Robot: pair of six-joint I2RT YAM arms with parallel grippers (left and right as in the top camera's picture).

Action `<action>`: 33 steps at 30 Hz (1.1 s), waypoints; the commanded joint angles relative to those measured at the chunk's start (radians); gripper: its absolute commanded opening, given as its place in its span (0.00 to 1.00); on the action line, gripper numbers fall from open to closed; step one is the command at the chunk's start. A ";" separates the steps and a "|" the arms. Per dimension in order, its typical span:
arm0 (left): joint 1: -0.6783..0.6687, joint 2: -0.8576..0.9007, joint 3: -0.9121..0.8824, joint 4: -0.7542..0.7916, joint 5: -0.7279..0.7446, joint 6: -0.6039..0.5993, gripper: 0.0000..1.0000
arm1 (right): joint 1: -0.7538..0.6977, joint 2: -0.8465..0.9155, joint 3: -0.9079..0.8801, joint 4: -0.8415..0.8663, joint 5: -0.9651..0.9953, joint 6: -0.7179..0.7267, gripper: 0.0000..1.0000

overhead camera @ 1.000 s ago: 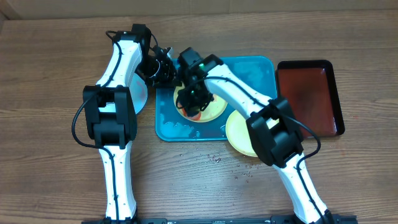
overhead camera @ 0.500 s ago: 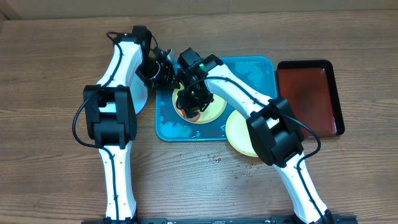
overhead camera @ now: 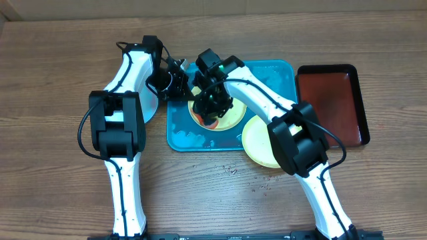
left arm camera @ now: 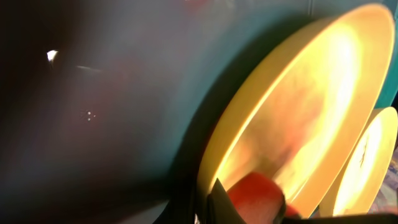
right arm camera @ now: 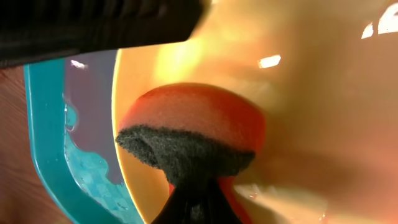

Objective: Clean dirty plates on tray and stack at the side
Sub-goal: 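Scrub the upper yellow plate with the sponge while the left gripper holds it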

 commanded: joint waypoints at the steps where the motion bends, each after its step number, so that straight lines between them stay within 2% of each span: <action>1: -0.009 0.029 -0.043 -0.002 -0.050 -0.029 0.04 | -0.026 0.021 -0.013 0.008 -0.024 0.107 0.04; 7: 0.002 0.029 -0.043 -0.001 -0.074 -0.070 0.04 | -0.111 0.020 -0.002 0.010 -0.010 0.160 0.04; 17: 0.003 0.029 -0.043 -0.014 -0.074 -0.069 0.04 | -0.212 0.020 0.010 0.028 0.159 0.169 0.04; 27: 0.002 0.029 -0.043 -0.014 -0.074 -0.070 0.04 | -0.163 0.021 -0.023 0.223 0.229 0.093 0.04; 33: 0.002 0.029 -0.043 -0.013 -0.074 -0.070 0.04 | -0.114 0.024 -0.027 0.243 0.229 0.064 0.04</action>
